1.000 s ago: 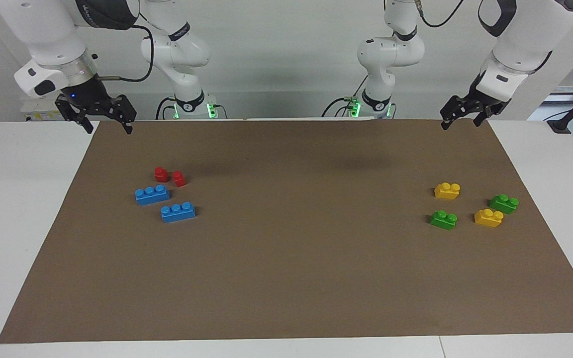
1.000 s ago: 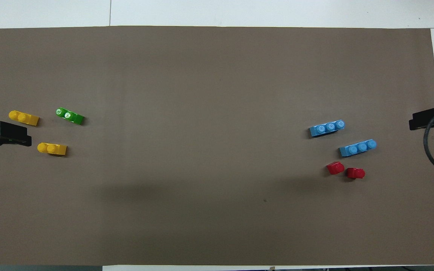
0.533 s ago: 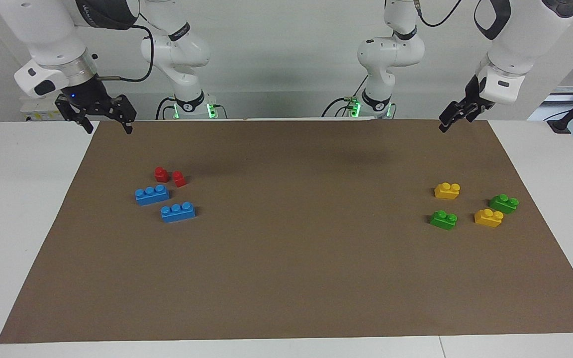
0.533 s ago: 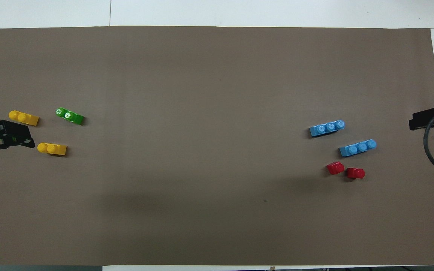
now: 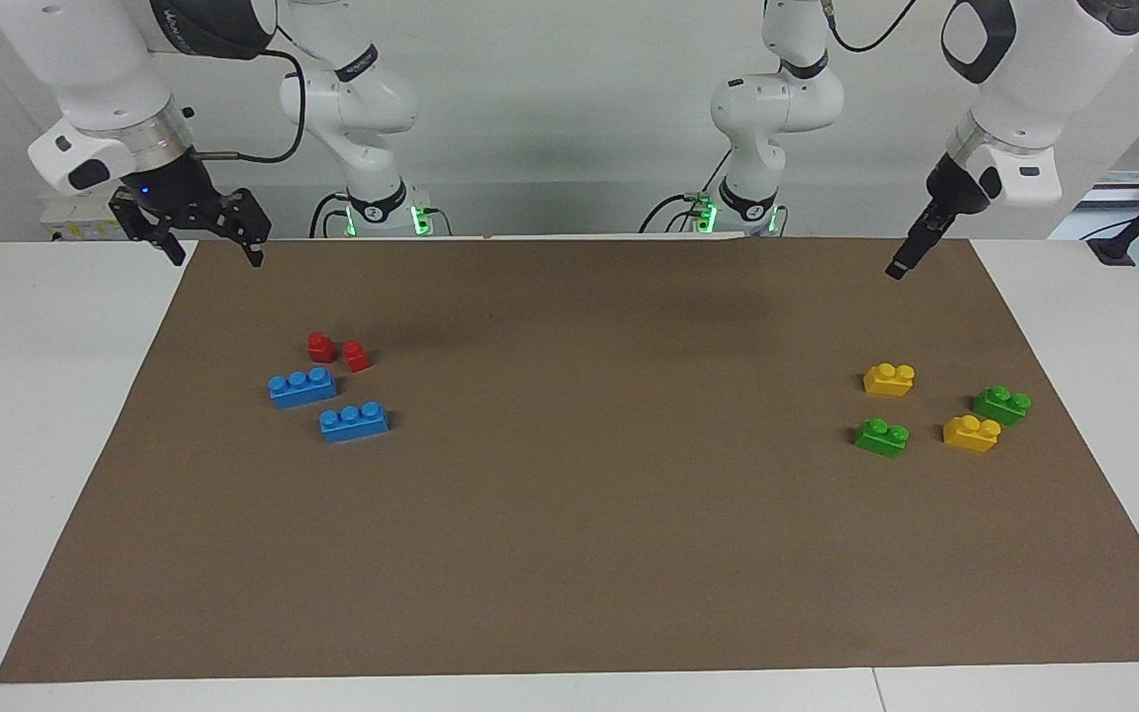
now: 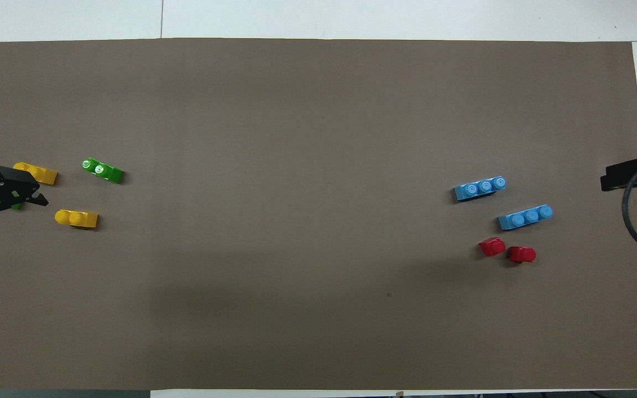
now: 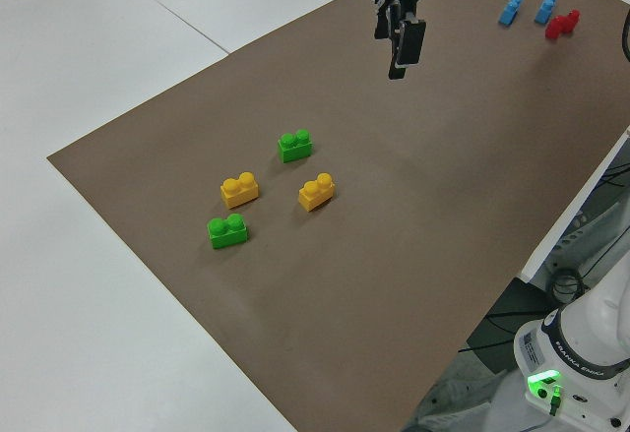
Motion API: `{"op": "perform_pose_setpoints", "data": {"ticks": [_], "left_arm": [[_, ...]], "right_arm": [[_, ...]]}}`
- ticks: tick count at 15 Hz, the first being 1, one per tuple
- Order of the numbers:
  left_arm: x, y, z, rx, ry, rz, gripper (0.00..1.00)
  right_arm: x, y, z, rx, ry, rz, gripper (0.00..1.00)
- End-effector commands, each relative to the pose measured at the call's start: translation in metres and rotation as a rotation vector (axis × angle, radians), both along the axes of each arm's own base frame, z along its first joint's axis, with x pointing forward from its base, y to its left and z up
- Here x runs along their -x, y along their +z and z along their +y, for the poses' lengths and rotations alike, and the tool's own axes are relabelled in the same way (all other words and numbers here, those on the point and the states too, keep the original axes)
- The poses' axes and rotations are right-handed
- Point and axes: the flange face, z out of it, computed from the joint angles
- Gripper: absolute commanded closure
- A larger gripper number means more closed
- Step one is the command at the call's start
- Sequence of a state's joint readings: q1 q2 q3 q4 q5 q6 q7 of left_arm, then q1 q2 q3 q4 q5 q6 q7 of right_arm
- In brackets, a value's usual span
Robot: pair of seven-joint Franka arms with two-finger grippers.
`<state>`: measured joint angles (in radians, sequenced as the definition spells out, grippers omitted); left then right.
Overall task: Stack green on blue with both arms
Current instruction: 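Move the left gripper toward the green brick while the right gripper advances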
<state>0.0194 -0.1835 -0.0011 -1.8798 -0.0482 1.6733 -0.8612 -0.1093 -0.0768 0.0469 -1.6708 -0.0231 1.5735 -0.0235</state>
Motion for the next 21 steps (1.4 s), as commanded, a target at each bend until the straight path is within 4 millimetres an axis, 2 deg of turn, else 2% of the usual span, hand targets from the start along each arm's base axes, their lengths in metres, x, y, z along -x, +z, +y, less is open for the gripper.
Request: {"op": "perform_pose_setpoints", "data": {"ticks": [1, 3, 5, 9, 11, 15, 16, 21], "left_arm": [[0.006, -0.01, 0.002, 0.016, 0.114, -0.024, 0.0], [0.001, -0.02, 0.004, 0.017, 0.173, -0.042, 0.0], [-0.001, -0.03, 0.005, 0.017, 0.194, -0.053, 0.0], [-0.011, -0.053, 0.014, 0.015, 0.22, -0.028, 0.0], [-0.022, -0.071, 0.015, 0.012, 0.231, -0.014, 0.0], [-0.043, -0.106, 0.012, 0.01, 0.239, -0.004, 0.0], [-0.048, -0.115, 0.013, 0.01, 0.248, -0.005, 0.0], [-0.073, -0.153, 0.02, 0.008, 0.292, -0.018, 0.0]], "right_arm": [[-0.006, -0.01, 0.001, -0.01, -0.195, -0.029, 0.0], [-0.016, -0.018, 0.006, -0.055, -0.434, -0.053, 0.0], [-0.031, -0.041, 0.0, -0.09, -0.584, -0.023, 0.01], [-0.055, -0.083, -0.015, -0.211, -1.033, 0.108, 0.02], [-0.062, -0.105, -0.024, -0.223, -1.135, 0.156, 0.03], [-0.077, -0.142, -0.028, -0.261, -1.323, 0.246, 0.05], [-0.079, -0.152, -0.031, -0.258, -1.342, 0.255, 0.05], [-0.088, -0.187, -0.022, -0.255, -1.345, 0.252, 0.05]]}}
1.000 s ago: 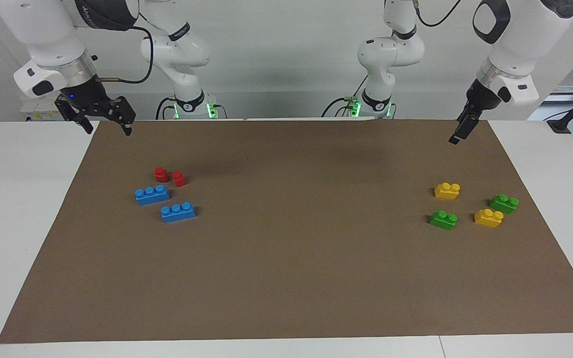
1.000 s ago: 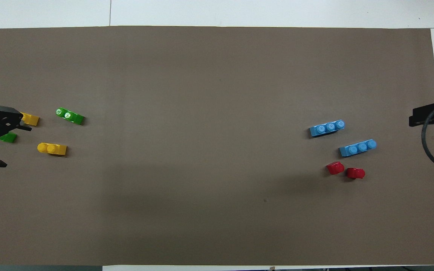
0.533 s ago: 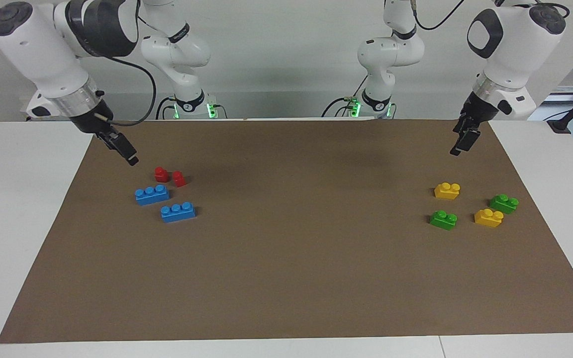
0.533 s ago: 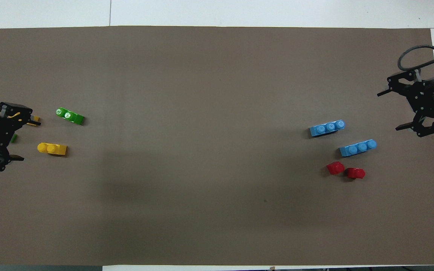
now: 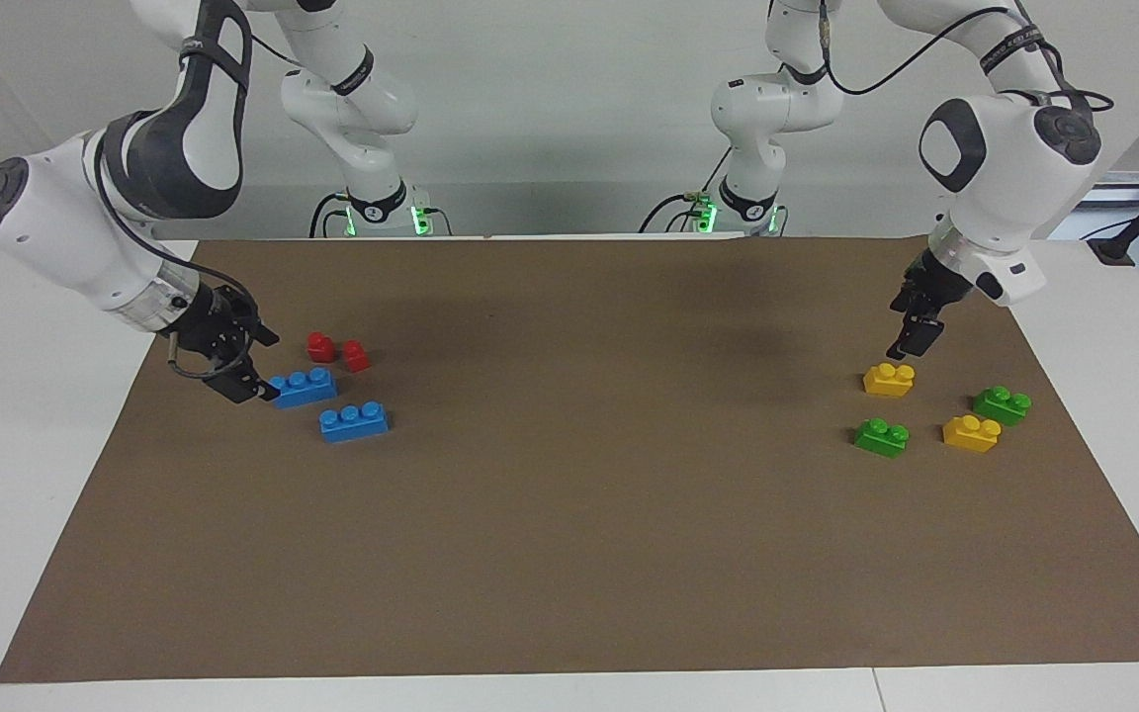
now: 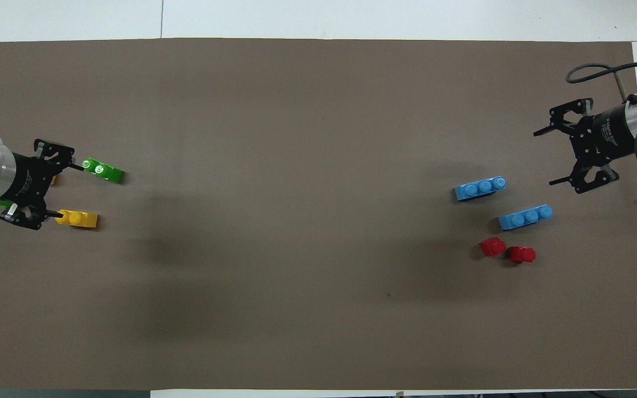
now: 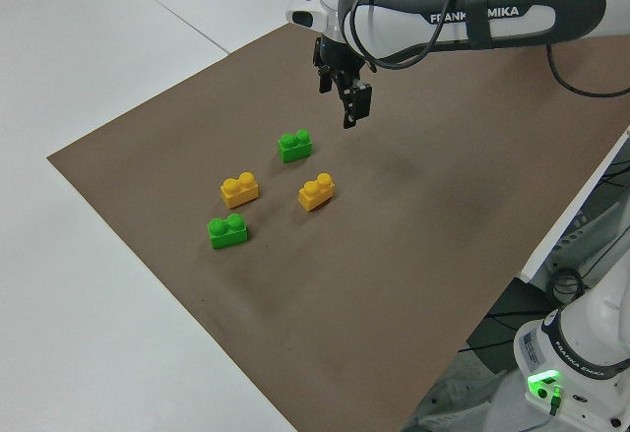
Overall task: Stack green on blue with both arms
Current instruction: 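Move the left gripper toward the green brick while the right gripper advances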
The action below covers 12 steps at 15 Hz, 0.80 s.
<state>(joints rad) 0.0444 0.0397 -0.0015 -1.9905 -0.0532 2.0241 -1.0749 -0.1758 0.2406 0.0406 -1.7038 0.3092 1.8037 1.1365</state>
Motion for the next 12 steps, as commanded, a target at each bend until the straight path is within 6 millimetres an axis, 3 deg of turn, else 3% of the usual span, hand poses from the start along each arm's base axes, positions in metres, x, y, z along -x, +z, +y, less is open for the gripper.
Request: {"op": "perform_pose_setpoints", "data": {"ticks": [1, 12], "left_arm": [[-0.017, -0.019, 0.004, 0.01, 0.047, -0.012, 0.0], [-0.071, -0.07, 0.014, 0.007, 0.11, -0.051, 0.0]], "right_arm": [[0.0, -0.017, 0.006, -0.019, -0.032, -0.01, 0.05], [0.011, -0.078, 0.007, -0.034, -0.038, 0.025, 0.04]]}}
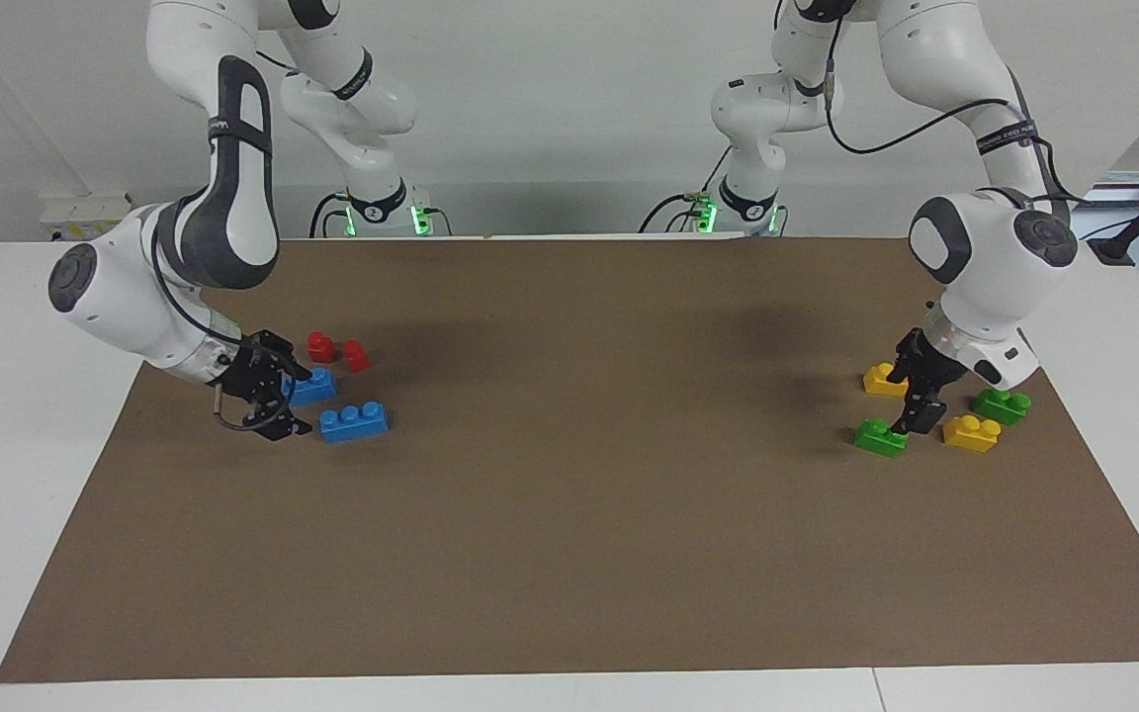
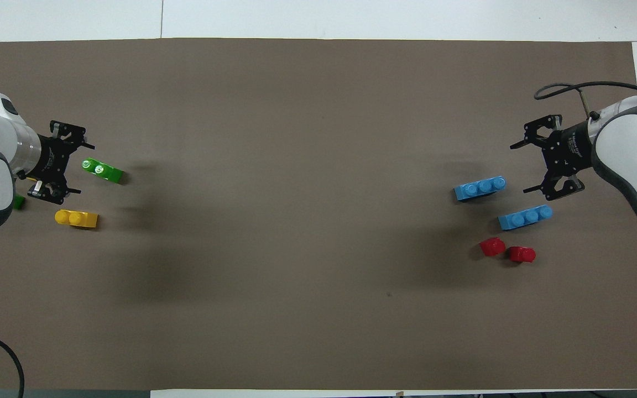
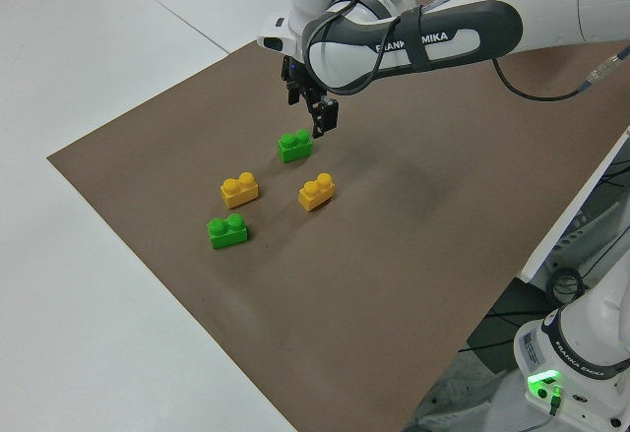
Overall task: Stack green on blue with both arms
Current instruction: 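Grasp the green brick with the left gripper while the right gripper grasps blue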
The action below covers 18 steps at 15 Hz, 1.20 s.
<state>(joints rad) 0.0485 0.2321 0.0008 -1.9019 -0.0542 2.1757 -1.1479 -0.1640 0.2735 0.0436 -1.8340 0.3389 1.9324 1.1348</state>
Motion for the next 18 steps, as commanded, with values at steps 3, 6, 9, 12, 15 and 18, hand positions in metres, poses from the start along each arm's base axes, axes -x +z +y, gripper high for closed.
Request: {"op": "perform_pose_setpoints", "data": {"ticks": [3, 6, 9, 12, 15, 18], "left_arm": [[-0.024, -0.025, 0.007, 0.007, 0.019, 0.008, 0.0], [-0.026, -0.027, 0.008, 0.007, 0.023, -0.003, 0.0], [-0.025, -0.033, 0.015, 0.004, 0.035, -0.006, 0.0], [-0.024, -0.04, 0.029, -0.001, 0.054, -0.022, 0.0], [-0.021, -0.052, 0.029, 0.0, 0.056, -0.007, 0.0], [-0.019, -0.06, 0.027, -0.001, 0.05, 0.007, 0.0]], "right_arm": [[0.0, -0.019, 0.001, -0.023, -0.006, -0.02, 0.04], [0.003, -0.036, -0.001, -0.023, 0.008, -0.056, 0.04], [0.005, -0.047, -0.001, -0.024, -0.007, -0.069, 0.04], [0.01, -0.06, 0.01, -0.036, -0.003, -0.07, 0.05], [0.02, -0.07, 0.017, -0.048, 0.003, -0.047, 0.04], [0.026, -0.076, 0.016, -0.034, 0.012, -0.069, 0.05]]}}
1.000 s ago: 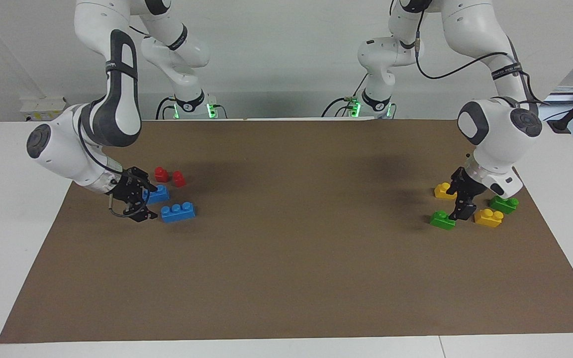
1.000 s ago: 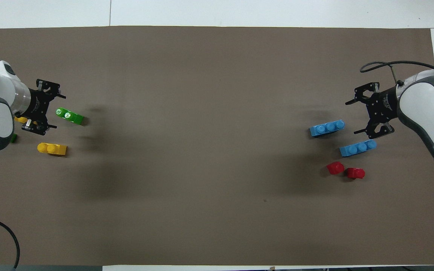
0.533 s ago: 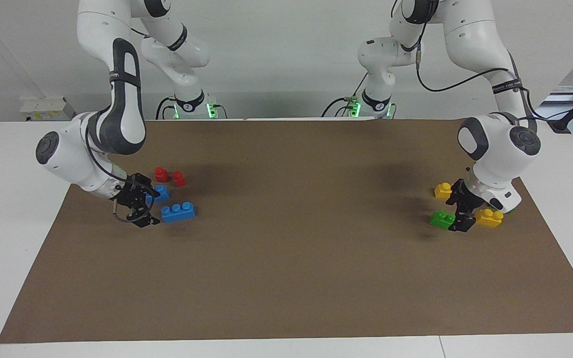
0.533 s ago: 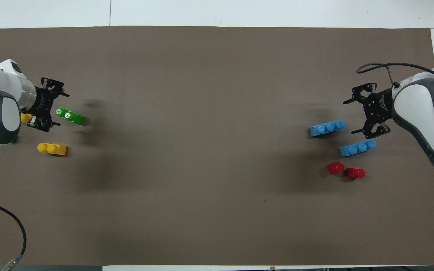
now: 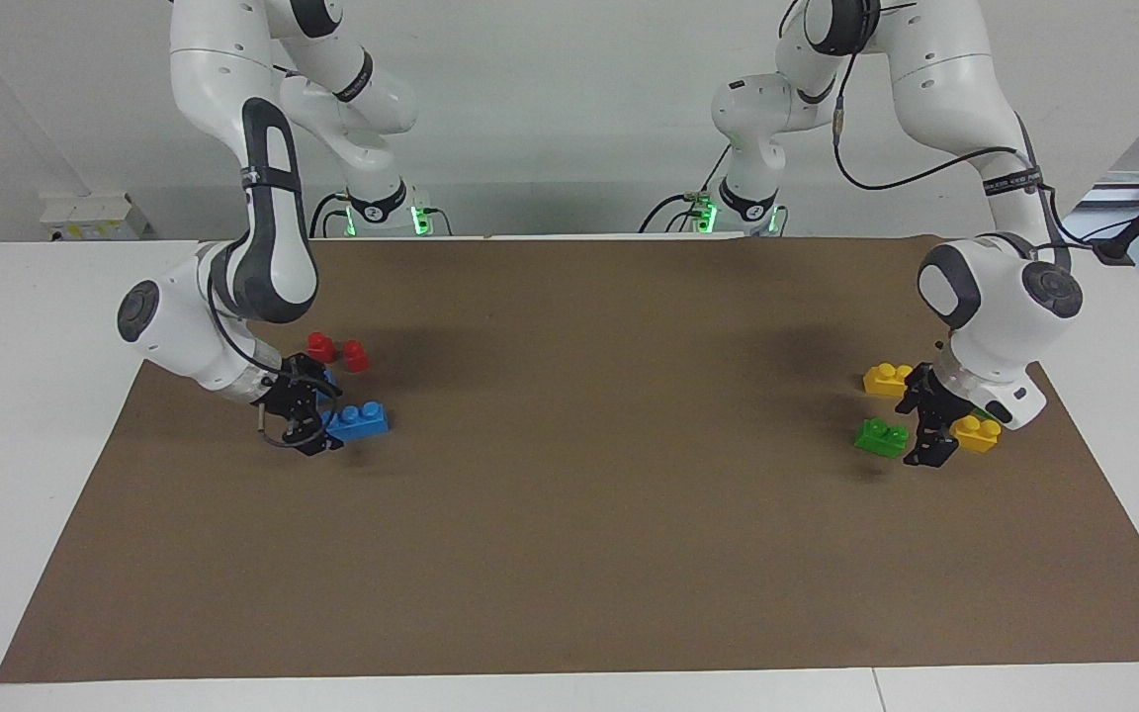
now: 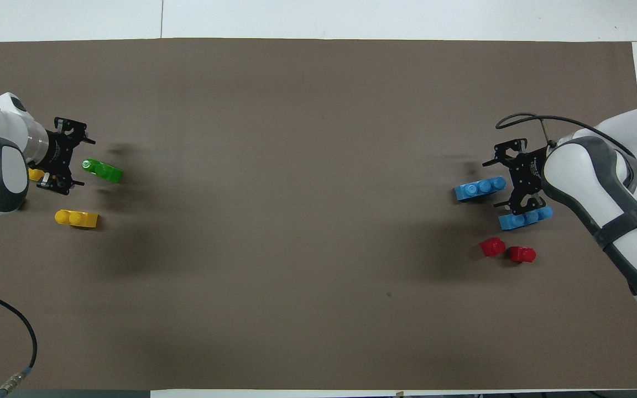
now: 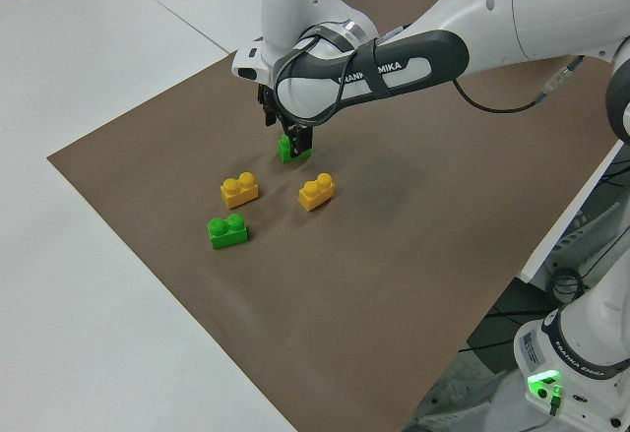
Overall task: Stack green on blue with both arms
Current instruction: 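Grasp the green brick with the left gripper while the right gripper grasps blue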
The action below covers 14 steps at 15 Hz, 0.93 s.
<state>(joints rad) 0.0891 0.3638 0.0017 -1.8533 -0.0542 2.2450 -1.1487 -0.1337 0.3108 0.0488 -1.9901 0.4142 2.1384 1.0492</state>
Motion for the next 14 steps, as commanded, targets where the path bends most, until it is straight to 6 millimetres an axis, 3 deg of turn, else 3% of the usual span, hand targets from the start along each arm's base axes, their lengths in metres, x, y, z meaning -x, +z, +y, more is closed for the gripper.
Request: {"op": "perform_pose_setpoints", "data": {"ticks": [1, 5, 10, 14], "left_arm": [[0.002, -0.01, -0.005, 0.001, -0.001, -0.001, 0.0], [0.003, -0.015, -0.006, 0.001, -0.01, 0.009, 0.0], [0.003, -0.019, -0.008, -0.001, -0.018, 0.017, 0.0], [0.003, -0.019, -0.008, -0.001, -0.018, 0.017, 0.01]], "right_arm": [[0.009, -0.003, -0.004, -0.003, -0.003, -0.045, 0.05], [0.009, -0.007, -0.006, -0.005, -0.001, -0.048, 0.05], [0.009, -0.007, -0.011, -0.035, -0.029, -0.059, 0.22], [0.01, -0.008, -0.021, -0.035, -0.042, -0.057, 0.24]]}}
